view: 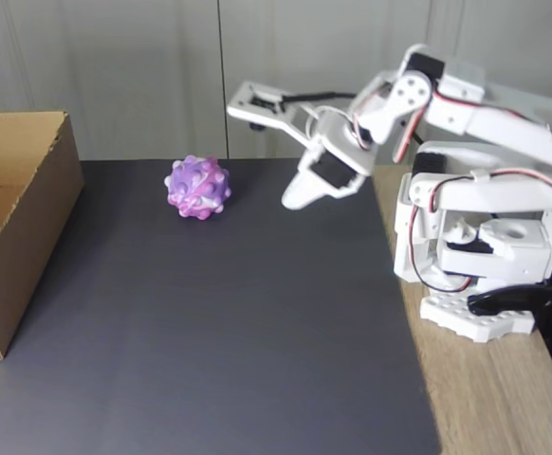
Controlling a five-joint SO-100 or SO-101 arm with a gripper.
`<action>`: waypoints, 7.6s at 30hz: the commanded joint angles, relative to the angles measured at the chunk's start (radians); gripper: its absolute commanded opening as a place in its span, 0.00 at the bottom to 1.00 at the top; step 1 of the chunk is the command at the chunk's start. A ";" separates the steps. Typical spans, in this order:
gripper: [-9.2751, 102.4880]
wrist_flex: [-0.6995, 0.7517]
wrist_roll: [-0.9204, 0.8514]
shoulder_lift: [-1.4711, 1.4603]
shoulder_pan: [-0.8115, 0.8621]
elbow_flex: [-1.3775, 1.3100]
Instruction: Grasp a ball and put it in the box.
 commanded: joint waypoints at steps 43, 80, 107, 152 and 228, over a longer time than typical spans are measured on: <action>0.38 -0.523 0.025 -1.169 0.258 -0.758; 0.27 -0.540 0.098 -1.382 0.202 -0.779; 0.11 -0.512 0.207 -1.450 0.181 -0.759; 0.08 -0.173 0.132 -1.250 -0.020 -1.327; 0.30 -0.609 0.101 -2.457 -0.204 -2.549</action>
